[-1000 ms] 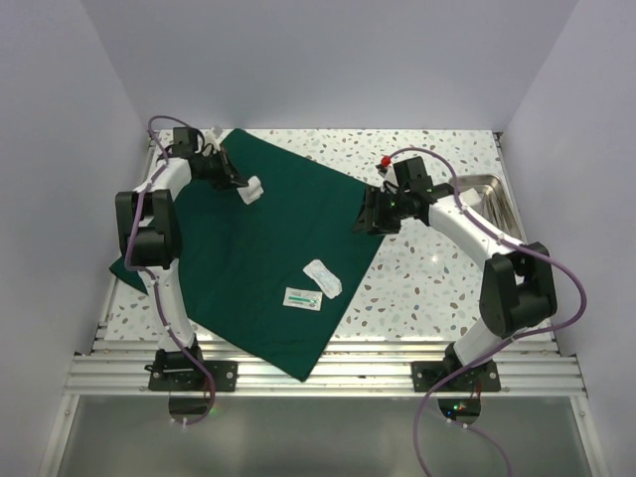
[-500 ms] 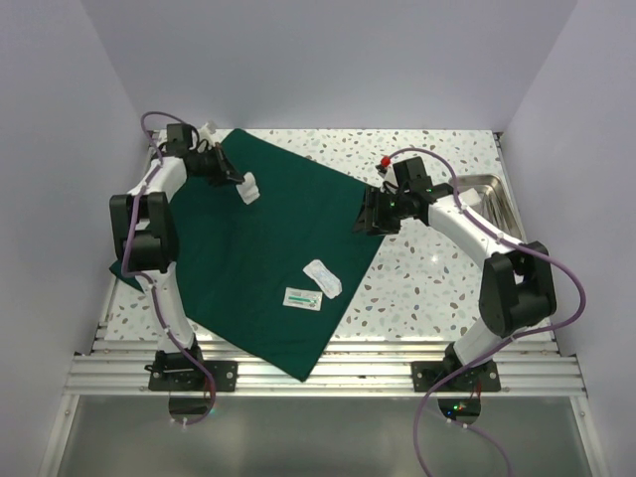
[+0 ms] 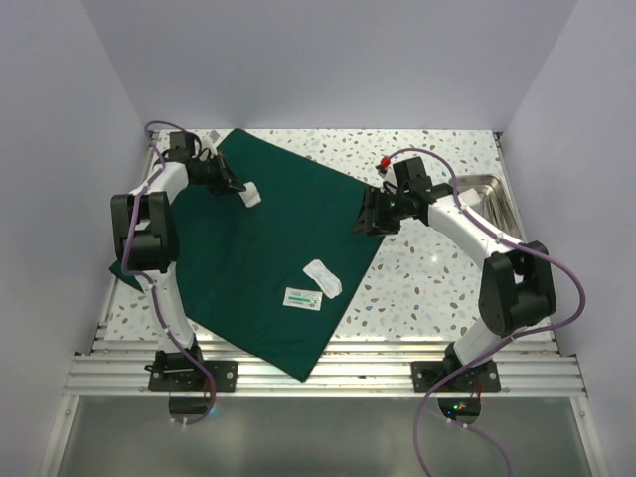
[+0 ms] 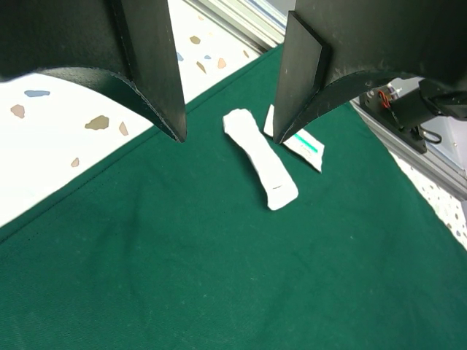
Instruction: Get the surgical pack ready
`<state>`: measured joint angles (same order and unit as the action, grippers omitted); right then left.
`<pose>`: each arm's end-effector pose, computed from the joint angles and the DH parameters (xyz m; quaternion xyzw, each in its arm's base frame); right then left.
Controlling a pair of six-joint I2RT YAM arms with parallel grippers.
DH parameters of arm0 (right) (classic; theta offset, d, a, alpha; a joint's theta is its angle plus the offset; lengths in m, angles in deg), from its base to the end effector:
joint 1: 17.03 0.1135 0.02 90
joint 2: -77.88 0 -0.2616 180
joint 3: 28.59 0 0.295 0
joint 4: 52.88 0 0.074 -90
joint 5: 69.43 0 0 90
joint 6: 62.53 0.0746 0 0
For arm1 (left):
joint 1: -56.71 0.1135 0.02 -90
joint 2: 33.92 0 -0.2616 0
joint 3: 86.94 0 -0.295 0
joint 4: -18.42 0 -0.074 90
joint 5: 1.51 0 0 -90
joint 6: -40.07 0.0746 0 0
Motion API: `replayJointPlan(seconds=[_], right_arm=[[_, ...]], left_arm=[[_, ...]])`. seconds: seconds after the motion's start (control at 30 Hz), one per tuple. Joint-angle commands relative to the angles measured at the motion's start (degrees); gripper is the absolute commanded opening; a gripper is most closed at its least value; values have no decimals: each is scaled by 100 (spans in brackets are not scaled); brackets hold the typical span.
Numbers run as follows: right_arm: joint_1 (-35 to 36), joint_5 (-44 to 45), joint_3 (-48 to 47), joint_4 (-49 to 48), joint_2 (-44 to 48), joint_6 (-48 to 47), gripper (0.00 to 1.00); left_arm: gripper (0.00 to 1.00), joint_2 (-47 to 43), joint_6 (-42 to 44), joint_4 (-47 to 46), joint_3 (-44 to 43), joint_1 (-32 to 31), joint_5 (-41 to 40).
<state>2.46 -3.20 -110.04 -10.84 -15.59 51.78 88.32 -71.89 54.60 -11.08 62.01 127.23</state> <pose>0.3745 0.1644 0.1980 -0.0243 0.9327 0.2944 0.2070 0.5192 0.0013 0.1358 -0.1127 0.8966 -0.3543 0.2405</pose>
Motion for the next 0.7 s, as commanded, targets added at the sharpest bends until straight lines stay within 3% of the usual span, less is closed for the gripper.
replayJointPlan(seconds=[0.0, 0.67], right_arm=[[-6, -172, -122, -148, -40, -59, 54], [-6, -207, -209, -130, -163, -41, 54]], left_arm=[[0, -156, -54, -291, -50, 59, 99], [0, -200, -133, -230, -226, 129, 256]])
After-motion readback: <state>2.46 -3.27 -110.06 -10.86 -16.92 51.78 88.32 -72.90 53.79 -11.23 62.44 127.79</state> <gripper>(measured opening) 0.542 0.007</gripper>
